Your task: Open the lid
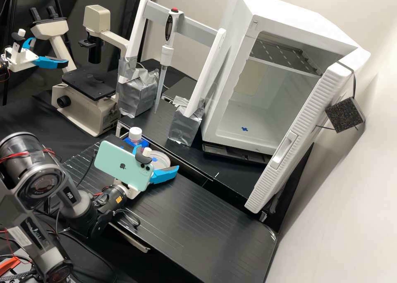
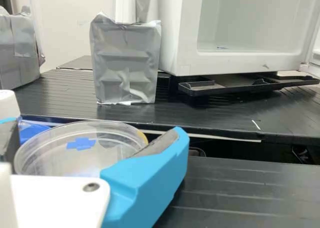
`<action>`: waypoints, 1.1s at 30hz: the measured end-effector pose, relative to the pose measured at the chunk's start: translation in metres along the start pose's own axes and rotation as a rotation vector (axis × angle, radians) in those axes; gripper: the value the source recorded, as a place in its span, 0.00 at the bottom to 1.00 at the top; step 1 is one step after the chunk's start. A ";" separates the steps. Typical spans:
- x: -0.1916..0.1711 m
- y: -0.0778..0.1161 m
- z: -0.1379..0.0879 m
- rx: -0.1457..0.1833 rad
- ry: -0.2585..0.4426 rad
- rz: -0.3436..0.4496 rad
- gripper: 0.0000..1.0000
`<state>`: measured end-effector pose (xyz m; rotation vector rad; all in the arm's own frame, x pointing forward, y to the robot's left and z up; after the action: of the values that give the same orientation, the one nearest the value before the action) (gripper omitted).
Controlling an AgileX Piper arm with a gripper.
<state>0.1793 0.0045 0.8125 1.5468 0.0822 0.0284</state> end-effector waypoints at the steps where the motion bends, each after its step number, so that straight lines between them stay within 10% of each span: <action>1: 0.000 0.000 0.000 0.000 0.001 -0.001 0.00; 33: -0.010 0.010 -0.007 0.004 0.075 -0.007 0.00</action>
<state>0.1696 0.0110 0.8231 1.5492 0.1468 0.0804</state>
